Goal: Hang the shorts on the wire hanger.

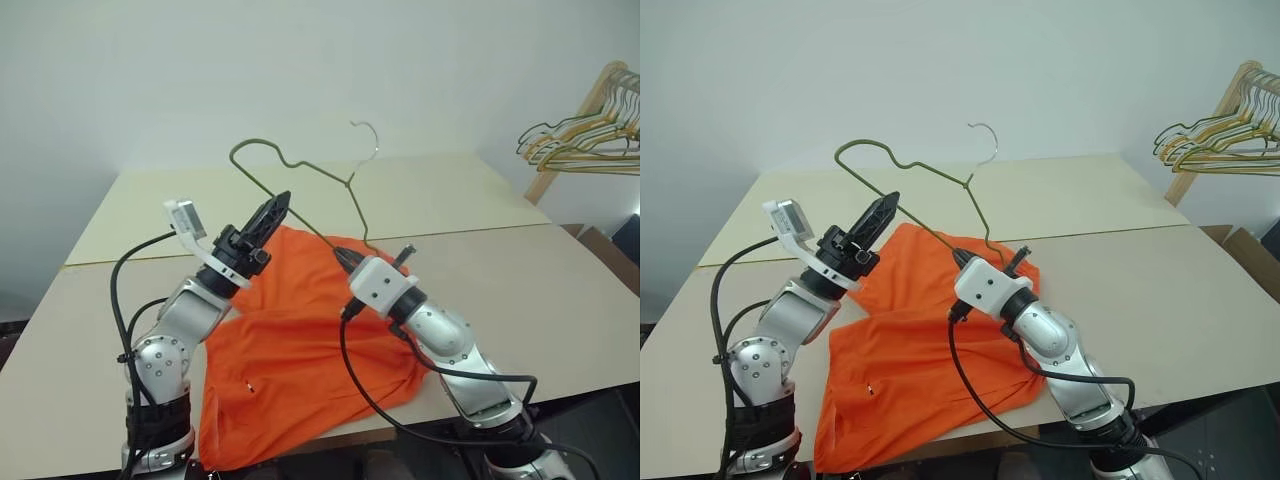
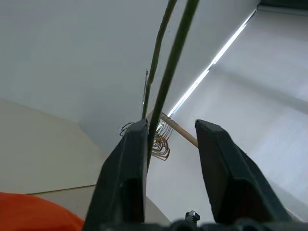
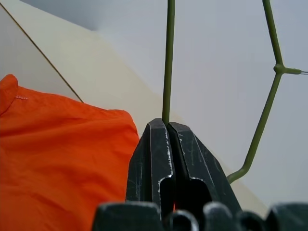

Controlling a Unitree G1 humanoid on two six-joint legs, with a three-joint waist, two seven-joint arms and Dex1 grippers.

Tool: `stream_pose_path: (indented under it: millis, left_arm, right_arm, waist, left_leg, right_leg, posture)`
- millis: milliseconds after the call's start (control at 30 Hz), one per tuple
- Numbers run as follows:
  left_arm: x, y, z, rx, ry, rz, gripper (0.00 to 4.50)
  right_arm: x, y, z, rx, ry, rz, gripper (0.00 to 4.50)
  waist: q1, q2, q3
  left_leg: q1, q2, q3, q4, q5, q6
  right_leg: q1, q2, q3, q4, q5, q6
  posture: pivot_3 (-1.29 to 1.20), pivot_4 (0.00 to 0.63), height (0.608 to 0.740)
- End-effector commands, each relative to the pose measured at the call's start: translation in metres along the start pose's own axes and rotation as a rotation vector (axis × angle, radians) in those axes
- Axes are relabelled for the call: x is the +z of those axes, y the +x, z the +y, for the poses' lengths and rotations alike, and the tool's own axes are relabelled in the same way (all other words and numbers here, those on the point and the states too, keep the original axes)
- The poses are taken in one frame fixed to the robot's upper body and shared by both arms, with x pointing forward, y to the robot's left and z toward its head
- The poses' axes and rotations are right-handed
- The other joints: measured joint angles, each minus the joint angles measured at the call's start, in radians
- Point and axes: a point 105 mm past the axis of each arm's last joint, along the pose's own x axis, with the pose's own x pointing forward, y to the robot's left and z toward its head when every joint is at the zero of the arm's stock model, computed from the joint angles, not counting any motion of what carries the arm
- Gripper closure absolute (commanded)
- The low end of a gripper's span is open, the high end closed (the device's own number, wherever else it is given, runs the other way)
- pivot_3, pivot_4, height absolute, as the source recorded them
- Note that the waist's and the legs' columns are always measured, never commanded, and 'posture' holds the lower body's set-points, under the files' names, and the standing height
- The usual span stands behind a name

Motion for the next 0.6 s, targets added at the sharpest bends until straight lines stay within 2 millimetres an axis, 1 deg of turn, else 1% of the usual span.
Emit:
stream_pose_path:
  millis: [33, 67, 233, 333, 400, 433, 500, 533, 567, 600]
  left_arm:
    - [0.006, 0.003, -0.010, -0.048, 0.023, -0.020, 4.18]
    - [0.006, 0.003, -0.010, -0.047, 0.021, -0.019, 4.47]
    - [0.000, 0.005, -0.006, -0.039, 0.053, 0.012, 4.47]
    - [-0.007, 0.005, -0.007, -0.043, 0.160, 0.059, 4.50]
    - [-0.005, 0.005, -0.004, -0.040, 0.203, 0.057, 4.50]
    - [-0.003, 0.005, -0.002, -0.040, 0.230, 0.056, 4.50]
    - [0.003, 0.003, 0.004, -0.039, 0.291, 0.073, 4.50]
    - [0.006, 0.003, 0.005, -0.041, 0.310, 0.079, 4.50]
    - [0.014, 0.000, 0.006, -0.059, 0.352, 0.086, 4.50]
    - [0.024, -0.003, 0.004, -0.091, 0.375, 0.091, 4.50]
  right_arm:
    - [0.012, 0.000, -0.004, -0.016, -0.026, -0.057, 4.50]
    - [0.012, 0.000, -0.003, -0.012, -0.027, -0.062, 4.50]
    - [0.014, -0.001, -0.001, 0.012, -0.073, -0.080, 4.50]
    - [0.013, -0.002, -0.002, 0.028, -0.102, -0.081, 3.78]
    - [0.017, -0.002, -0.006, 0.012, -0.102, -0.109, 3.08]
    - [0.021, -0.003, -0.011, -0.005, -0.070, -0.129, 2.79]
    - [0.031, -0.008, -0.020, -0.003, 0.029, -0.181, 2.00]
    - [0.035, -0.012, -0.022, 0.012, 0.106, -0.202, 1.62]
    - [0.038, -0.022, -0.026, 0.093, 0.234, -0.217, 1.36]
    - [0.040, -0.029, -0.032, 0.155, 0.368, -0.223, 1.36]
  waist:
    - [0.000, 0.000, 0.000]
    - [0.000, 0.000, 0.000]
    - [0.001, 0.000, 0.000]
    - [0.005, -0.002, 0.001]
    - [0.006, -0.002, 0.001]
    - [0.006, -0.002, 0.001]
    - [0.003, -0.002, 0.001]
    - [0.003, -0.002, 0.001]
    - [0.003, -0.002, 0.001]
    - [0.003, -0.002, 0.003]
  left_leg:
    - [0.000, 0.000, 0.000, 0.000, 0.000, 0.000]
    - [0.001, 0.000, 0.000, 0.000, 0.000, 0.000]
    - [0.005, 0.000, 0.000, 0.000, 0.000, 0.000]
    - [0.010, 0.000, 0.001, -0.001, 0.000, 0.000]
    - [0.012, 0.000, 0.002, -0.002, 0.000, 0.000]
    - [0.012, 0.000, 0.002, -0.002, 0.000, 0.000]
    - [0.012, 0.001, 0.002, -0.002, 0.000, -0.001]
    - [0.012, 0.001, 0.002, -0.002, 0.000, -0.001]
    - [0.012, 0.001, 0.002, -0.002, 0.000, -0.001]
    - [0.012, 0.001, 0.001, -0.002, 0.000, -0.001]
  right_leg:
    - [0.001, 0.000, 0.000, 0.000, 0.000, 0.000]
    - [0.001, 0.000, 0.000, 0.000, 0.000, 0.000]
    - [0.007, 0.000, -0.002, -0.002, 0.000, 0.000]
    - [0.012, 0.000, -0.002, -0.003, 0.000, 0.000]
    - [0.013, 0.000, -0.002, -0.003, 0.000, 0.000]
    - [0.013, 0.000, -0.001, -0.002, 0.000, 0.000]
    - [0.013, 0.001, -0.001, -0.002, 0.000, 0.000]
    - [0.013, 0.001, -0.001, -0.002, 0.000, 0.000]
    - [0.013, 0.001, -0.001, -0.002, 0.000, 0.000]
    - [0.013, 0.001, -0.002, -0.002, -0.001, 0.000]
  posture:
    - [-0.01, 0.000, 0.740]
    - [-0.01, 0.000, 0.740]
    - [-0.01, 0.000, 0.740]
    - [-0.01, 0.000, 0.740]
    - [-0.02, 0.000, 0.740]
    - [-0.02, 0.000, 0.740]
    - [-0.02, 0.000, 0.740]
    - [-0.02, 0.000, 0.740]
    - [-0.02, 0.000, 0.740]
    - [-0.01, 0.000, 0.740]
